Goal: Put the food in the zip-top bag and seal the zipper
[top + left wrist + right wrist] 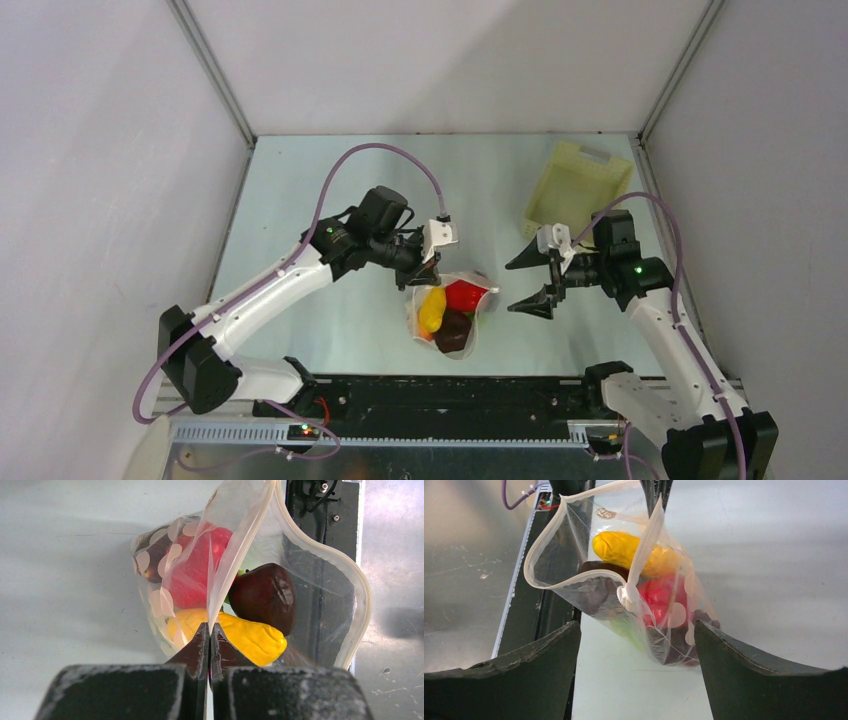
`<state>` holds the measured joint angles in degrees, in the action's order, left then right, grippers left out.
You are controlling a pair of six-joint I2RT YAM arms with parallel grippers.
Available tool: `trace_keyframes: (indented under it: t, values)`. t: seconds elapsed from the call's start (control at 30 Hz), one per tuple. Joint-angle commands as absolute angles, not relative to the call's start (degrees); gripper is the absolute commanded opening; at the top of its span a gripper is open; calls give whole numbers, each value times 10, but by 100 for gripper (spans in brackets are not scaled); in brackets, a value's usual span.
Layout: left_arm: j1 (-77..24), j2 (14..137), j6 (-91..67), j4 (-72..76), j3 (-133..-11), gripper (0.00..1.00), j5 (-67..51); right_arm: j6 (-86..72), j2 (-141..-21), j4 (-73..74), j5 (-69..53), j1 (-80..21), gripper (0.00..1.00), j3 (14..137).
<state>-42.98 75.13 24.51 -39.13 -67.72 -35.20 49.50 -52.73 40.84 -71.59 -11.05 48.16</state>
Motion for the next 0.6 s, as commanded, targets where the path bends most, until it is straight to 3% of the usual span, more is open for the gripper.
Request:
trace_keyframes:
  t: [0.0, 0.27, 0.57]
  values:
    - [-426, 755, 258, -393, -703, 0, -367, 533, -534, 415, -749, -126, 87, 483]
    - [-425, 755, 256, -390, -698, 0, -368, 529, -591, 393, -755, -137, 84, 483]
    - [-426, 751, 255, -388, -694, 0, -367, 501, -628, 364, -769, -160, 67, 483]
